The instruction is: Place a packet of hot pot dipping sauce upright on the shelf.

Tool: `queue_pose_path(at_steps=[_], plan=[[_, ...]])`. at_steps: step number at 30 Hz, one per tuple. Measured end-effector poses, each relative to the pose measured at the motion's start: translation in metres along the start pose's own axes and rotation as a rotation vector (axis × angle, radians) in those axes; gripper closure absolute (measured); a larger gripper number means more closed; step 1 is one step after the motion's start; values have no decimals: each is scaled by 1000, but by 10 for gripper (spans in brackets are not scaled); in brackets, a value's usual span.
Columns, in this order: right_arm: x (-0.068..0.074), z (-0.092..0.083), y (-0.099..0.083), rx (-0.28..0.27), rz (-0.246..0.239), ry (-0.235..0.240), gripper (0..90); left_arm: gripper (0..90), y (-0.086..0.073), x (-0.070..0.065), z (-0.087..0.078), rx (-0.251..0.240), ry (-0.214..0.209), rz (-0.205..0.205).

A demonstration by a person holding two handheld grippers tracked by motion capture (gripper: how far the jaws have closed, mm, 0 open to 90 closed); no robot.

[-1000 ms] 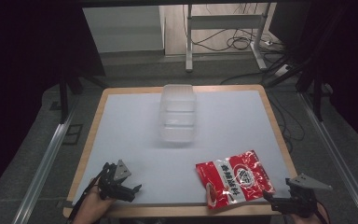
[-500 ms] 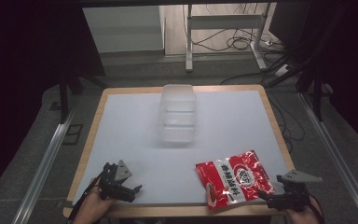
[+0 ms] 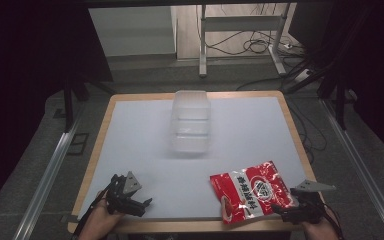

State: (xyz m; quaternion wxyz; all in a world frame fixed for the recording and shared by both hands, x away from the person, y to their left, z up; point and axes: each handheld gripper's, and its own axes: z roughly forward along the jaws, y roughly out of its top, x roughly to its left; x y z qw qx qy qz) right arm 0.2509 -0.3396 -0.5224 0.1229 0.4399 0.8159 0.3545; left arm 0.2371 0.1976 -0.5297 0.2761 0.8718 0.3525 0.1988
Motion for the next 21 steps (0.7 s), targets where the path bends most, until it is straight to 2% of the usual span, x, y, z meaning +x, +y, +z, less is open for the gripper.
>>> queue_pose_path(at_steps=[7, 9, 12, 15, 18, 19, 20, 21], plan=[[1, 1, 1, -11, 29, 47, 7, 44, 0, 0, 0, 0, -2, 0], [0, 0, 2, -23, 61, 65, 5, 44, 0, 0, 0, 0, -1, 1], [0, -1, 2, -34, 80, 78, 5, 44, 0, 0, 0, -3, 0, -1], [-1, -5, 3, -71, 127, 117, 5, 44, 0, 0, 0, -3, 0, -2], [-1, -6, 3, -83, 141, 130, 5, 44, 0, 0, 0, -4, 0, -2], [-1, -7, 3, -93, 167, 174, 6, 44, 0, 0, 0, -5, -1, -2], [-1, -7, 3, -93, 167, 174, 6, 44, 0, 0, 0, -4, -1, -1], [-1, -7, 3, -98, 180, 194, 6, 44, 0, 0, 0, -4, -1, -1]])
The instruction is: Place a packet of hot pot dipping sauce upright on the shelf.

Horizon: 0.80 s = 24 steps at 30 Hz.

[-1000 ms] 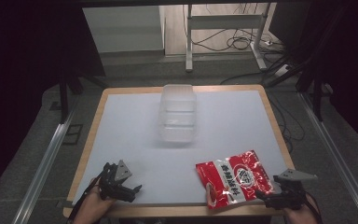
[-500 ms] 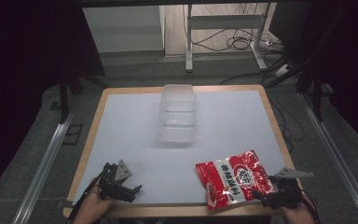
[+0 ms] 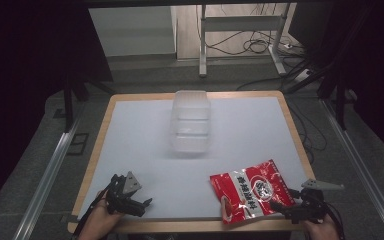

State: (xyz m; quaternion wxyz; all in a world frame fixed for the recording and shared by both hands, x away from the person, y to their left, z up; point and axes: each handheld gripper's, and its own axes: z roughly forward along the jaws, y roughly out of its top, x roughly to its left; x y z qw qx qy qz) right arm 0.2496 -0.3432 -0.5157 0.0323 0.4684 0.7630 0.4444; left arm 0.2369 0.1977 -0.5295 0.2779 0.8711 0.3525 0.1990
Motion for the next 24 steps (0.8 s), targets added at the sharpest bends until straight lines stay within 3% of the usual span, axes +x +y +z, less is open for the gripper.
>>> queue_pose_path(at_steps=[5, 10, 13, 16, 18, 20, 21, 22, 23, 24], plan=[[4, 1, -1, 27, -32, -3, 8, 44, 0, -1, 0, -2, 0, 1], [13, 10, 1, 85, -108, -39, 34, 44, 0, -1, 0, 1, 0, 8], [16, 14, 2, 96, -119, -37, 35, 43, 0, -1, 0, 2, 1, 11], [21, 21, 4, 98, -99, -5, 35, 44, 0, -1, 0, 2, 2, 11], [27, 26, 6, 123, -119, -9, 38, 44, 0, -1, 0, 4, 2, 13], [31, 30, 9, 130, -121, -14, 66, 44, 0, -1, 1, 5, 3, 16], [33, 32, 11, 129, -125, -30, 89, 44, 0, -1, 1, 5, 3, 16], [35, 33, 15, 122, -124, -60, 173, 44, 0, -2, 1, 3, 3, 14], [35, 33, 15, 122, -124, -60, 173, 44, 0, -2, 1, 4, 3, 14], [35, 33, 18, 115, -121, -81, 290, 44, 0, -2, 1, 3, 2, 15]])
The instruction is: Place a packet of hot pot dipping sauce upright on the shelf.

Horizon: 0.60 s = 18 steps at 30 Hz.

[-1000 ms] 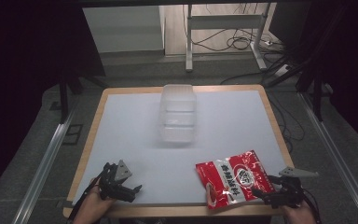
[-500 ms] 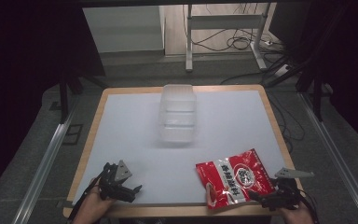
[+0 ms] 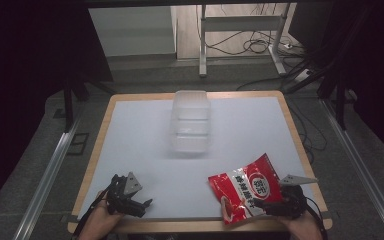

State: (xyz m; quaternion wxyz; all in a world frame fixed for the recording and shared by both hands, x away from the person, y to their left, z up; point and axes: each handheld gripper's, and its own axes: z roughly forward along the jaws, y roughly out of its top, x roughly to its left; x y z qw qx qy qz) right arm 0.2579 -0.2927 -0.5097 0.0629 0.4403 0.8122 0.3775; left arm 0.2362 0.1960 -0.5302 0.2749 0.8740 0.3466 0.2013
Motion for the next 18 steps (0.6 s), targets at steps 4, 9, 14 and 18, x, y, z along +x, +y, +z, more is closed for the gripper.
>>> queue_pose_path(at_steps=[4, 9, 14, 18], plan=[[2, 2, 4, 21, -17, -68, 483, 44, 0, 0, 0, 4, 1, 4], [6, 1, 6, 27, -49, -98, 781, 44, 0, 0, 0, 4, 2, 7], [9, 0, 7, 28, -54, -121, 870, 44, 0, -1, 0, 4, 2, 9], [11, -5, 11, -12, -28, -104, 871, 44, 0, -1, 0, 3, 2, 8]])
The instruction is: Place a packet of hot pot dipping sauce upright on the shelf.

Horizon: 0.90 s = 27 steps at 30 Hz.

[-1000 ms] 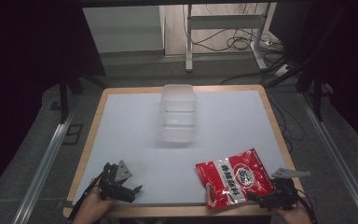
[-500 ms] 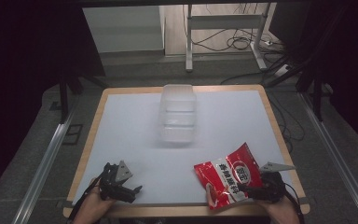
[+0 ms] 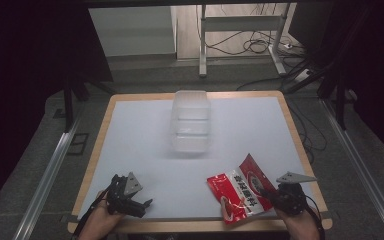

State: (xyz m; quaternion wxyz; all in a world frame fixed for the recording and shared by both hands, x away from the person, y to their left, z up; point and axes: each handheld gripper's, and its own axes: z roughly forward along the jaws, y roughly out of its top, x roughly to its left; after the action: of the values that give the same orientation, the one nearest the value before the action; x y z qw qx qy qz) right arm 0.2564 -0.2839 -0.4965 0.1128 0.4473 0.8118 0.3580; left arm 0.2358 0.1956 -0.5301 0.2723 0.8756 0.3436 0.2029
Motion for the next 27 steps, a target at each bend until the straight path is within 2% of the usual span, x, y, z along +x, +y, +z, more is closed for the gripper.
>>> queue_pose_path(at_steps=[6, 12, 15, 16, 19, 22, 27], plan=[[1, -8, 7, -42, 48, 42, 871, 43, 0, 0, 0, 1, 3, -1], [4, -17, 18, -72, 50, 71, 868, 43, 0, 1, 0, 3, 5, -1], [7, -24, 28, -97, 54, 94, 864, 43, 0, 1, -1, 2, 7, -2], [9, -29, 34, -110, 62, 117, 862, 43, 0, 1, -1, 2, 7, -2], [12, -33, 40, -119, 54, 135, 864, 42, 0, 1, -1, 1, 8, -3], [20, -39, 52, -123, 15, 155, 870, 41, 0, 2, -1, -7, 5, -19], [26, -44, 63, -138, 4, 188, 871, 36, -1, 3, -2, -7, 3, -27]])
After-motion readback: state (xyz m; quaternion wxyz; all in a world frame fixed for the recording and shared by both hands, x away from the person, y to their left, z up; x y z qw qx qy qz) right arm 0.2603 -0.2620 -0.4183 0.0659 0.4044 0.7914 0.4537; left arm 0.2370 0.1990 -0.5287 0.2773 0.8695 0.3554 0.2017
